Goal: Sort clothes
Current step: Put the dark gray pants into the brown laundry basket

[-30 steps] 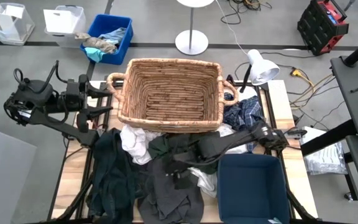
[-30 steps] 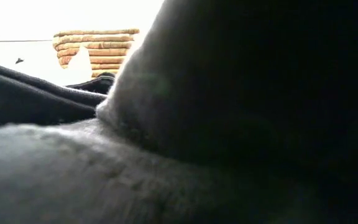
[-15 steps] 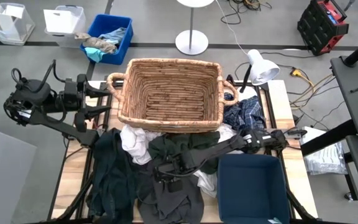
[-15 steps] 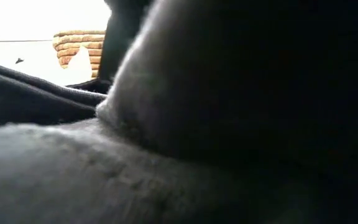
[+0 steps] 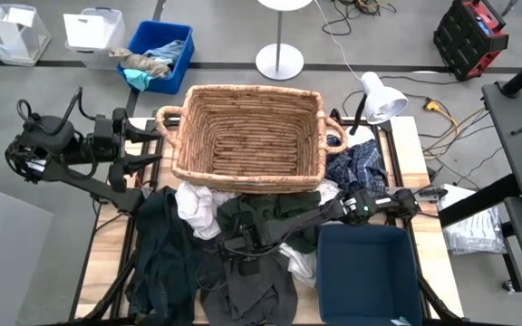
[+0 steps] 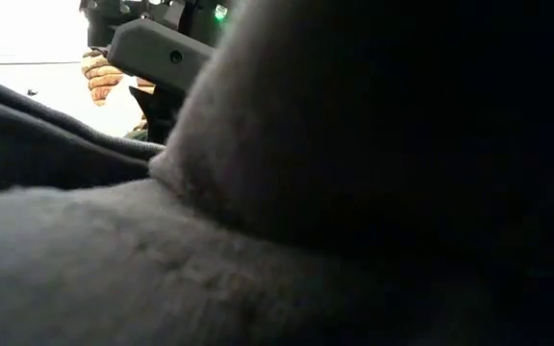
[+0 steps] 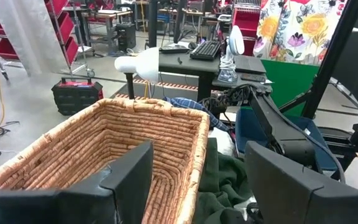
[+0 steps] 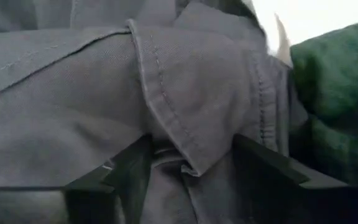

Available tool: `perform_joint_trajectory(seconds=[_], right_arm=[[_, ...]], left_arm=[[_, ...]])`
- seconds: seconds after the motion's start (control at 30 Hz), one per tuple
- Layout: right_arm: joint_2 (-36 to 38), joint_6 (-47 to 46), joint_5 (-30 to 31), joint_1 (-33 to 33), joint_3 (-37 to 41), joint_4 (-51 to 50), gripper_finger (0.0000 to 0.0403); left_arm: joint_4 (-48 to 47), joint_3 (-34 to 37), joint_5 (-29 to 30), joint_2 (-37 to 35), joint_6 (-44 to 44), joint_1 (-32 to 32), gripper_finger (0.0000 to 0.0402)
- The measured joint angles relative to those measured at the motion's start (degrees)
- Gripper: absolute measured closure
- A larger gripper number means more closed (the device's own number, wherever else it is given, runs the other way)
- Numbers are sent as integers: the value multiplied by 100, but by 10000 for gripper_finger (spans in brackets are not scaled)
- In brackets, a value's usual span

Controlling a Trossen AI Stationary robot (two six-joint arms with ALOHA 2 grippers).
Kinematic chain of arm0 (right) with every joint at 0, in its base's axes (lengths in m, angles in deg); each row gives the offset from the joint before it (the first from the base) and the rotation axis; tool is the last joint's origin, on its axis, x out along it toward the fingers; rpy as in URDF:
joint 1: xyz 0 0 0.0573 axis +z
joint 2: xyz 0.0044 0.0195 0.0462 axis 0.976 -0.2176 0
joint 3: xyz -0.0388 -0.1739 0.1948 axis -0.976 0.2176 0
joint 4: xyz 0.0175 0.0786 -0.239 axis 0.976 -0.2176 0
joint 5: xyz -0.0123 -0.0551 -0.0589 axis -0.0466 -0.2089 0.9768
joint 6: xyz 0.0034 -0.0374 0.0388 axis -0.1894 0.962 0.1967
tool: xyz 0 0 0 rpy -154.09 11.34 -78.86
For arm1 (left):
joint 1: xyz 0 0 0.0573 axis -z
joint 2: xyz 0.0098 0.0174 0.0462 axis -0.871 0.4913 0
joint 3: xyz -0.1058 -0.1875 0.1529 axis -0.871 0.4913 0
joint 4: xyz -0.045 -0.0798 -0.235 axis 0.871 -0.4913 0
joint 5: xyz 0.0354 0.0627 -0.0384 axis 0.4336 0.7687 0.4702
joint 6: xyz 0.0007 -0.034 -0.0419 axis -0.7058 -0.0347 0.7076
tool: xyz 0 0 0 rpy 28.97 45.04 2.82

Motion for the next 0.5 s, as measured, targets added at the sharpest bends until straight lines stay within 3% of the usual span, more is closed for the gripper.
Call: perform_joint_trajectory(seconds=[0.3, 0.5], right_arm=[[-296, -196, -547, -46, -11, 147, 372], [-140, -394, -538, -57, 6, 162, 385]], left_arm=[[1, 0, -2, 14, 69, 0, 171], [-9, 0, -3, 24, 88, 0, 171]])
